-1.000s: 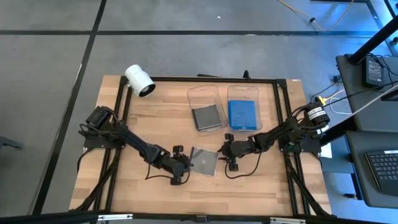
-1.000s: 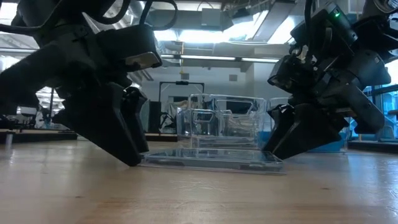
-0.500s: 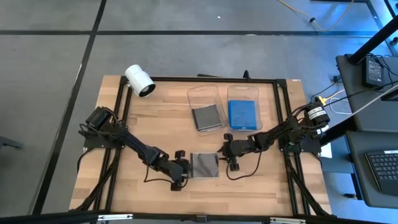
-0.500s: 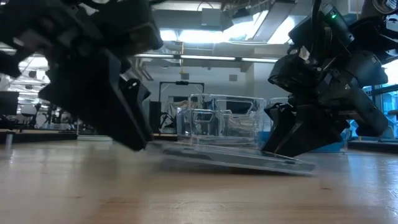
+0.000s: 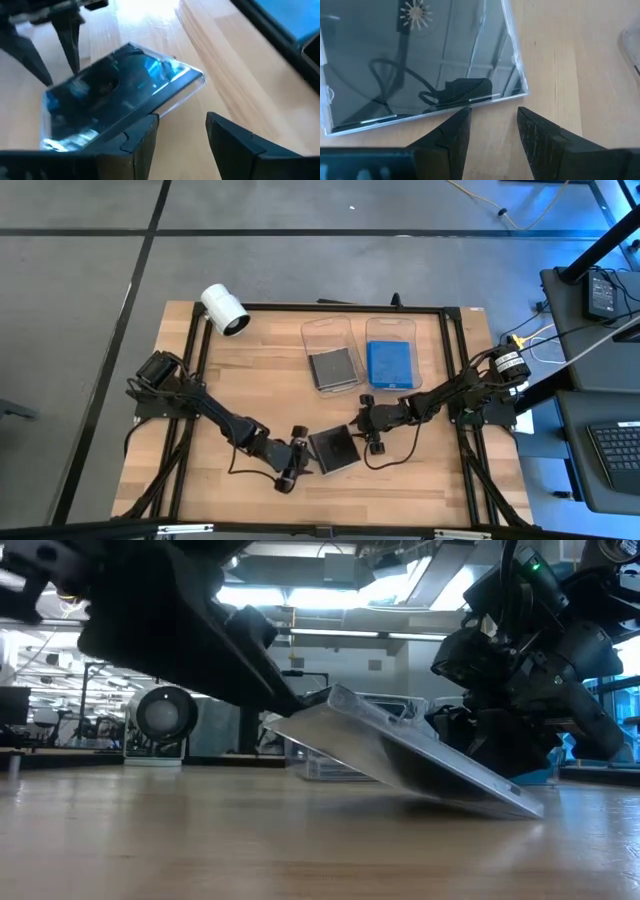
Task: Pick & place jewel cases by type
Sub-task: Put the black cd case into the left transparent bin
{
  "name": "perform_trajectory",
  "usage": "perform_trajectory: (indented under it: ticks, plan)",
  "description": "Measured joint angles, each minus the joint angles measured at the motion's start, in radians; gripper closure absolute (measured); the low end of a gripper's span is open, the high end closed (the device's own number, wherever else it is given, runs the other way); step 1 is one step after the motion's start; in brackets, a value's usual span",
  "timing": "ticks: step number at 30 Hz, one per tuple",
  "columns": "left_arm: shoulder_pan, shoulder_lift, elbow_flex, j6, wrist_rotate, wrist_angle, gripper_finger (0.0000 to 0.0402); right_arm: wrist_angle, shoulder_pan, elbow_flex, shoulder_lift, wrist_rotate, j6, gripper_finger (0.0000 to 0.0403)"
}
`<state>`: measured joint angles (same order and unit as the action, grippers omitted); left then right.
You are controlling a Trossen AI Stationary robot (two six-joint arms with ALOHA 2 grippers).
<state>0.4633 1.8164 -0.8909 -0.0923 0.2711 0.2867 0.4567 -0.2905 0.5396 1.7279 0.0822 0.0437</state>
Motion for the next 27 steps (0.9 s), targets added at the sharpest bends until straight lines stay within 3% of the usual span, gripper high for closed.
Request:
perform_trajectory:
  ticks: [12,18,21,24,27]
  plan:
    - [0.002,0.0,0.001,0.366,0.072,0.004,0.023,0.001,0.0,0.0,0.0,-0.002,0.0,0.0233]
    - [0.002,-0.002,0.0,0.737,0.11,0.074,0.0249,0.003,0.0,0.0,0.0,-0.002,0.0,0.0233]
    - [-0.013,0.007,0.003,0.886,0.217,0.111,0.026,0.033,-0.004,0.01,0.006,-0.032,0.003,0.0233]
    - [-0.029,0.013,0.007,0.947,0.306,0.141,0.0267,0.045,-0.006,0.009,0.004,-0.045,0.003,0.0233]
    - [-0.033,0.009,0.002,0.913,0.266,0.129,0.0272,0.043,-0.002,0.022,0.004,-0.061,-0.022,0.0233]
